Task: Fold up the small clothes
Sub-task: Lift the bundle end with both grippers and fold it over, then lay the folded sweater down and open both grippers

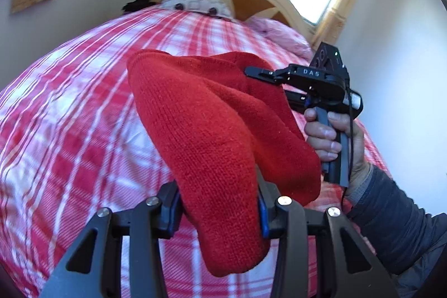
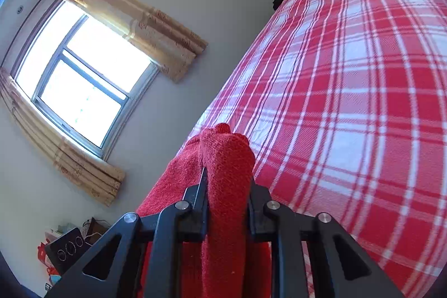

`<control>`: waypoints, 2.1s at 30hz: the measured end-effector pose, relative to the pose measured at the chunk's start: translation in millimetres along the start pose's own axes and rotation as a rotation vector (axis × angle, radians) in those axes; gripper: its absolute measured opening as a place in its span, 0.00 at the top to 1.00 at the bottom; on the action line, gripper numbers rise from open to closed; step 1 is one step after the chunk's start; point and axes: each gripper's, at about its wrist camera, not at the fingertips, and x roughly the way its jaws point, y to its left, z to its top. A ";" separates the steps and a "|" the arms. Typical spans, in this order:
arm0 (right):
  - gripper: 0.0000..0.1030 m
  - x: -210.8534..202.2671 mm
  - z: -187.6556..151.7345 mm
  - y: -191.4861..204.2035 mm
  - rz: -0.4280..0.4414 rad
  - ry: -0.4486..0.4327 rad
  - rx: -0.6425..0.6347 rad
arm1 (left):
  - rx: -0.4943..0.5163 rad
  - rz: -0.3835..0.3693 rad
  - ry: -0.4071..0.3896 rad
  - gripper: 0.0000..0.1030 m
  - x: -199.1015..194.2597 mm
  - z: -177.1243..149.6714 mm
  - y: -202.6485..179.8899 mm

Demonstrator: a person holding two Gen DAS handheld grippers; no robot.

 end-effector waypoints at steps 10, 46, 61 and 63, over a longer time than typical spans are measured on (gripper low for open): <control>0.77 41.0 -18.2 -38.9 -0.069 0.106 0.102 | -0.107 0.058 0.081 0.58 17.1 -44.0 38.3; 0.93 -33.0 -177.2 18.9 -0.211 0.235 -0.015 | -0.068 0.155 0.079 0.18 -11.1 -91.6 36.7; 0.78 -37.9 -199.7 47.7 -0.448 0.123 -0.077 | -0.011 0.241 0.043 0.05 -9.0 -98.6 25.4; 0.74 -38.7 -206.2 55.6 -0.488 0.100 -0.097 | -0.012 0.242 0.041 0.05 -10.6 -99.2 24.5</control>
